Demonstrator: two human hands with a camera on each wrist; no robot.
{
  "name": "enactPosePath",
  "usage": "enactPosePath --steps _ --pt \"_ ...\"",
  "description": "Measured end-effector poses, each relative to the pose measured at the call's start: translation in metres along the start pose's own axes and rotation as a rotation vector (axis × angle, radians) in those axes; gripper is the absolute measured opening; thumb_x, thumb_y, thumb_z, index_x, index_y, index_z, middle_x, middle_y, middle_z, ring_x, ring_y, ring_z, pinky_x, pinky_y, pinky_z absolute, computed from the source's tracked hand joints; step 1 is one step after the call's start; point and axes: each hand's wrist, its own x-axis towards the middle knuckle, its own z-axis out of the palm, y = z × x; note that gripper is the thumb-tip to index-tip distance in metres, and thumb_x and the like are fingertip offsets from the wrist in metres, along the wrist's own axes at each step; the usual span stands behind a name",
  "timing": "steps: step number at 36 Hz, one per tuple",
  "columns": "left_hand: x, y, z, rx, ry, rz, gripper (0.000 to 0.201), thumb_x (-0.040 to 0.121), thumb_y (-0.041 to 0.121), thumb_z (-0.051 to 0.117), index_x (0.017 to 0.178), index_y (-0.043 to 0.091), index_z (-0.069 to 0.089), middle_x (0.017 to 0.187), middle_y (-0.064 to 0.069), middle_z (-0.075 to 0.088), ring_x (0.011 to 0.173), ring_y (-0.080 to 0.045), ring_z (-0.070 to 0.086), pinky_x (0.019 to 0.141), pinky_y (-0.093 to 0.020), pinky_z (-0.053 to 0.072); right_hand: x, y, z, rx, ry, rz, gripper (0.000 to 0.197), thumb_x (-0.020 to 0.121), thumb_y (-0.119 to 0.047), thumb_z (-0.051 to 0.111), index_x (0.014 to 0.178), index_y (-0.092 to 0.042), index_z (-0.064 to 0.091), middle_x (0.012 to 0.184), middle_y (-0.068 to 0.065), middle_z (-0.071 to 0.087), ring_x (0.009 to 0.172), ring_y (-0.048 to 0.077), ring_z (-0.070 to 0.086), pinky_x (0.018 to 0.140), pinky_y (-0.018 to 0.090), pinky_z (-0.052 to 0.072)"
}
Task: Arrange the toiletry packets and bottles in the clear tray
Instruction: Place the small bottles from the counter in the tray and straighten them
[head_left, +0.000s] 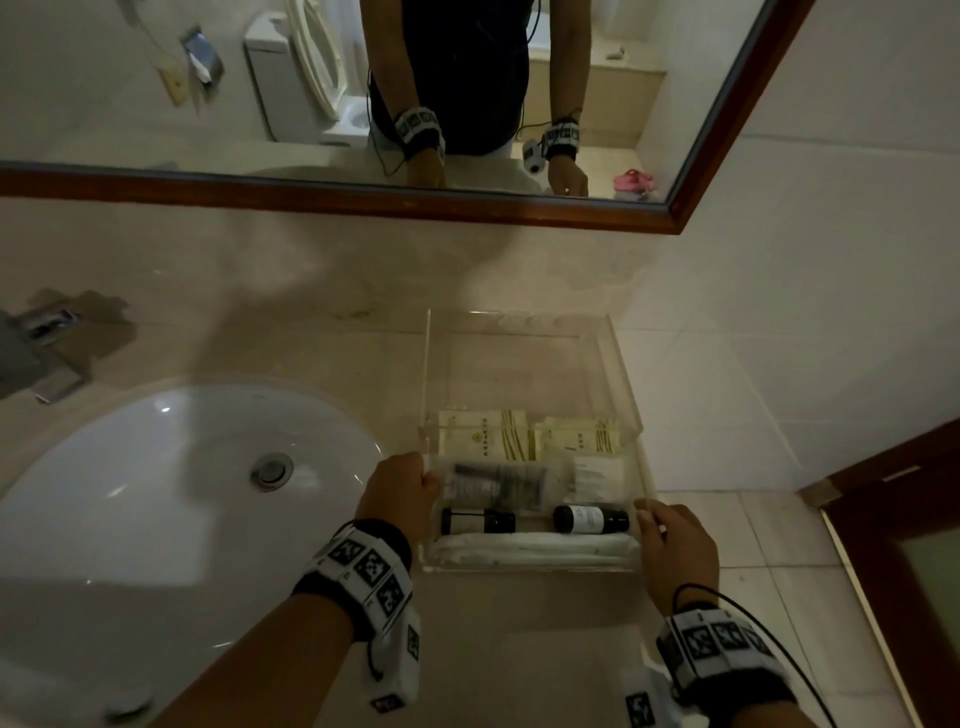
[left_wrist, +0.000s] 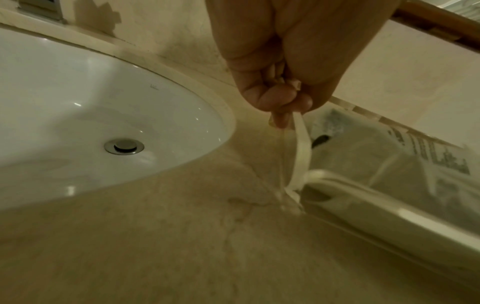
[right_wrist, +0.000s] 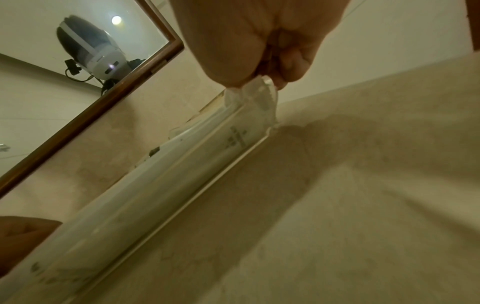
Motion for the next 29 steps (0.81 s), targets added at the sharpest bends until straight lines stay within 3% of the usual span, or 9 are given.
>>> enactPosePath --steps 6,10,15,18,21,23,25,27,29 --pt "0.008 0.001 -0.003 0.032 -0.011 0.0 0.033 0.094 0.018 0.044 0.063 0.016 0.035 0.069 0.0 0.041 0.074 -0.02 0.046 0.066 -0.029 0.037 0.011 -0.007 -0.002 -0.022 -0.034 0.012 0.026 0.094 -0.016 0.049 0.111 -0.009 0.067 0.113 0.014 0.063 0.105 0.03 0.057 0.09 0.03 0.042" --pt "0.013 0.005 -0.008 0.051 -0.01 -0.009 0.019 0.094 0.02 0.045 0.093 0.003 0.053 0.089 -0.01 0.053 0.091 -0.03 0.057 0.074 -0.033 0.043 0.017 -0.012 -0.004 -0.018 -0.05 0.016 0.027 0.094 -0.016 0.049 0.112 -0.007 0.066 0.112 0.019 0.062 0.103 0.033 0.057 0.09 0.033 0.043" --pt "0.002 0.012 -0.013 0.004 0.11 -0.01 0.035 0.087 0.026 0.059 0.114 0.011 0.043 0.115 -0.011 0.049 0.102 -0.03 0.053 0.085 -0.04 0.048 0.01 -0.024 -0.013 -0.084 0.018 -0.049 0.037 0.092 -0.023 0.052 0.127 -0.012 0.052 0.124 0.015 0.052 0.109 0.032 0.051 0.091 0.038 0.043" --pt "-0.02 0.019 -0.01 0.024 0.125 0.229 0.052 0.085 0.039 0.059 0.131 0.02 0.041 0.136 -0.002 0.041 0.123 -0.022 0.042 0.101 -0.035 0.039 -0.001 -0.034 -0.015 -0.183 0.025 -0.341 0.047 0.09 -0.036 0.053 0.133 -0.017 0.046 0.134 0.006 0.051 0.116 0.025 0.05 0.097 0.037 0.04" --pt "-0.037 0.022 0.006 0.252 -0.135 0.404 0.09 0.076 0.062 0.056 0.148 0.027 0.015 0.158 0.001 0.006 0.147 -0.021 0.007 0.119 -0.046 0.014 -0.009 -0.035 -0.009 -0.335 -0.161 -0.566 0.069 0.087 -0.062 0.032 0.145 -0.026 0.026 0.152 -0.004 0.03 0.138 0.015 0.032 0.112 0.034 0.024" --pt "-0.039 0.018 0.017 0.433 -0.266 0.412 0.111 0.07 0.07 0.056 0.15 0.027 -0.008 0.157 0.002 -0.022 0.146 -0.022 -0.019 0.12 -0.054 -0.003 -0.01 -0.033 -0.004 -0.434 -0.227 -0.649 0.083 0.081 -0.077 0.016 0.148 -0.027 0.017 0.156 -0.004 0.019 0.143 0.016 0.022 0.115 0.038 0.017" --pt "-0.038 0.013 0.023 0.53 -0.305 0.418 0.121 0.067 0.07 0.06 0.147 0.027 -0.02 0.152 0.001 -0.036 0.143 -0.024 -0.03 0.115 -0.055 -0.013 -0.009 -0.031 0.001 -0.512 -0.275 -0.69 0.092 0.074 -0.083 0.008 0.149 -0.028 0.011 0.158 -0.005 0.008 0.145 0.015 0.011 0.116 0.04 0.01" --pt "-0.037 0.011 0.026 0.577 -0.315 0.419 0.124 0.067 0.066 0.064 0.145 0.027 -0.025 0.15 -0.002 -0.039 0.141 -0.026 -0.032 0.112 -0.055 -0.016 -0.007 -0.025 0.005 -0.529 -0.307 -0.696 0.093 0.075 -0.082 0.02 0.149 -0.029 0.006 0.156 -0.007 -0.002 0.145 0.014 0.003 0.116 0.041 0.006" --pt "-0.036 0.011 0.026 0.605 -0.321 0.41 0.122 0.07 0.061 0.065 0.145 0.027 -0.025 0.152 -0.004 -0.036 0.142 -0.026 -0.031 0.112 -0.056 -0.016 -0.006 -0.023 0.008 -0.555 -0.297 -0.696 0.093 0.073 -0.07 0.037 0.149 -0.026 0.007 0.154 -0.005 0.002 0.143 0.018 0.012 0.114 0.044 0.018"
